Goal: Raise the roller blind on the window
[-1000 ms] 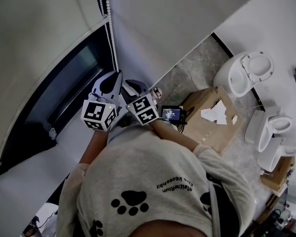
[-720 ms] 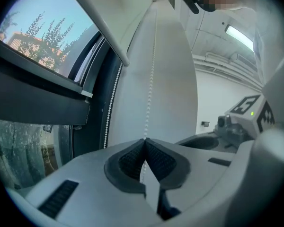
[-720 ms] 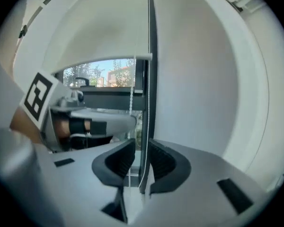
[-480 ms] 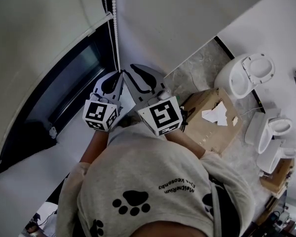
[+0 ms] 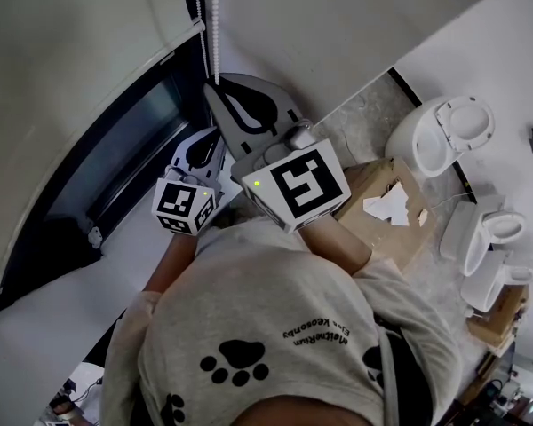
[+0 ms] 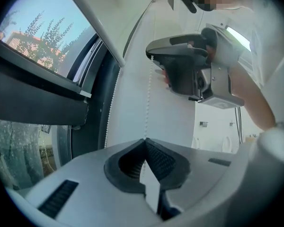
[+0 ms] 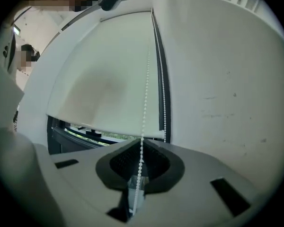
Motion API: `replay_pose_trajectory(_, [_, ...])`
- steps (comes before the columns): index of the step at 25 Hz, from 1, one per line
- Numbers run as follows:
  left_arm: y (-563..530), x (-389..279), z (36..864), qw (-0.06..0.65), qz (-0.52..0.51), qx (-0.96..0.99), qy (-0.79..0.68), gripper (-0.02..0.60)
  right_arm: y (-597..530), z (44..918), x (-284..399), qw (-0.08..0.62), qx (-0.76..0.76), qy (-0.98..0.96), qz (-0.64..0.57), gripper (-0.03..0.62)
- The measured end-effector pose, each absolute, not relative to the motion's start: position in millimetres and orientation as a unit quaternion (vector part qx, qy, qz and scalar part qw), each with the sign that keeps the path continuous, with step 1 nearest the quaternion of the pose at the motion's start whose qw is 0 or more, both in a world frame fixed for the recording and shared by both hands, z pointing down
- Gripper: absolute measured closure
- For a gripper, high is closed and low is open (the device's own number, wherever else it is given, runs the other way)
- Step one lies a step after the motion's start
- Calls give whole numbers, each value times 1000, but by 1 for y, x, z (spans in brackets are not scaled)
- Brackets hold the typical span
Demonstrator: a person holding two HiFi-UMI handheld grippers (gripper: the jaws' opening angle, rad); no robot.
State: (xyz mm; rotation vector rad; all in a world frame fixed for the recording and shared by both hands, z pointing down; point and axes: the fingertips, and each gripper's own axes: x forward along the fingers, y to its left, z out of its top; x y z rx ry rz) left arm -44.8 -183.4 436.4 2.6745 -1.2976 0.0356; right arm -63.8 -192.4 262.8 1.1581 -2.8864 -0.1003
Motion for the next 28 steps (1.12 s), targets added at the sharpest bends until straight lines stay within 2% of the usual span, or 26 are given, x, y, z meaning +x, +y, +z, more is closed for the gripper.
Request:
replay_pose_trajectory(5, [-185,-45,435,123,-16,894,-430,574,-193,263,-61,10,387,-921,-38,582])
replay_pose_trajectory(9, [-182,-41,438,87,0,895,-437,574,-194,265,-59,2,396,-917,-48,583])
replay_pose_trajectory(20, [-174,-48,517,98,78,887,-444,574,-196,347,-59,56,401,-914,0,585])
replay_pose_trajectory(28, [-165,-48,554,141,91,884,-436,572,-191,385,-59,75,406,-911,11,585])
